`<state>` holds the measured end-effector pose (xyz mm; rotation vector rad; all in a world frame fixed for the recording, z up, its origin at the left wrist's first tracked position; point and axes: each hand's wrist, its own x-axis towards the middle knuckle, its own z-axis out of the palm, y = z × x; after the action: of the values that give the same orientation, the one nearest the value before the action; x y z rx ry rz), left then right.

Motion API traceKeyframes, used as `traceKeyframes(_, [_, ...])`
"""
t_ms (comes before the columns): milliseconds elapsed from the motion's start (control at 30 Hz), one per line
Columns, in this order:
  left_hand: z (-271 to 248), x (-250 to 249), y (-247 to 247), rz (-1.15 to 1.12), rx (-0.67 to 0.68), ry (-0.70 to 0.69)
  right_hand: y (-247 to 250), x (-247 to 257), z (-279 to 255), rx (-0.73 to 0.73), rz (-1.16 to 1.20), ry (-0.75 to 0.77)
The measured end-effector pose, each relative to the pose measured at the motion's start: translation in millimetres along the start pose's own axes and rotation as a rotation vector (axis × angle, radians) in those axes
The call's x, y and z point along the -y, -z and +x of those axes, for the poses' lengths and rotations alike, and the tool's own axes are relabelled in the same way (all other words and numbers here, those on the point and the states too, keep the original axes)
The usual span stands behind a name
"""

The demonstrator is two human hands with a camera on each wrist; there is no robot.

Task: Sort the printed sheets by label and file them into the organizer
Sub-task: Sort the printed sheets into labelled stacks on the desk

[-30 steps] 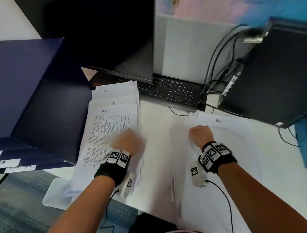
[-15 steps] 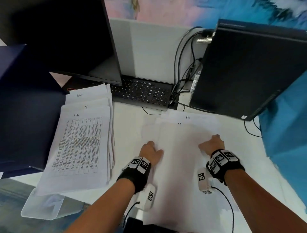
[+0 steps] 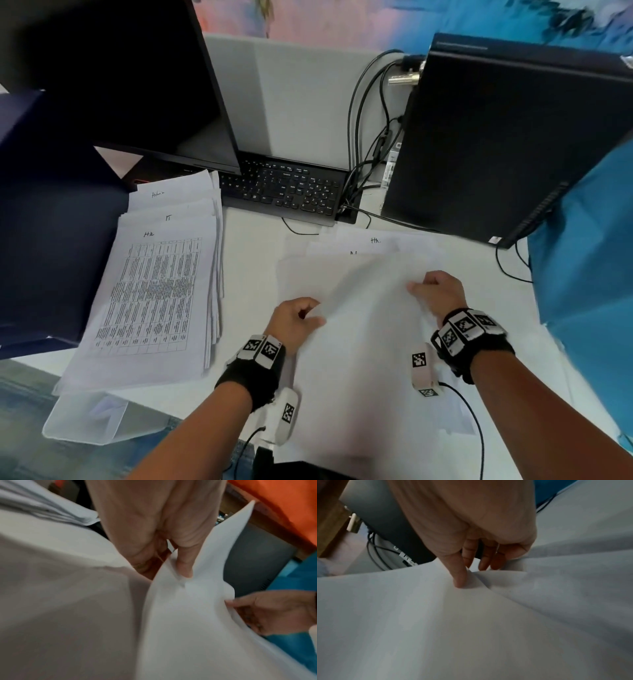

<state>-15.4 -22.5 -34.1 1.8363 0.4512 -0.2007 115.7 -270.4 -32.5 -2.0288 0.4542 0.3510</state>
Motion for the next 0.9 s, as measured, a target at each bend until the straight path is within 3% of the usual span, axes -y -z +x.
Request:
traceKeyframes(133, [7.4, 1.1, 8.9, 0.206, -0.08, -0.036, -4.9, 4.7, 0.9, 0.009, -0.012, 0.112])
traceKeyframes(267, [16.5, 2.3, 20.3, 0.215, -0.303, 0.139, -11.5, 7.2, -1.2, -0.074, -0.324, 0.218])
traceKeyframes(467, [22.2, 3.9, 22.9, 0.234, -0.317, 0.137, -24.7, 22.3, -9.7, -0.151, -0.668, 0.375])
traceKeyframes(633, [23.5, -1.0, 26.8, 0.32, -0.287, 0.196, -32.5, 23.5, -12.5, -0.121, -0.752, 0.483])
traceKeyframes(700, [25.7, -2.3, 28.5, 0.325, -0.285, 0.198, -35.3, 23.0, -13.9, -0.067, -0.853, 0.44])
traceKeyframes(767, [27.0, -4.5, 30.3, 0.255, -0.292, 0.191, -37.1, 22.7, -14.3, 0.024, -0.854, 0.297])
traceKeyframes(900, [26.3, -8.2, 29.7, 0.265, -0.253, 0.108, -36.3, 24.2, -12.1, 0.103, -0.627, 0.162])
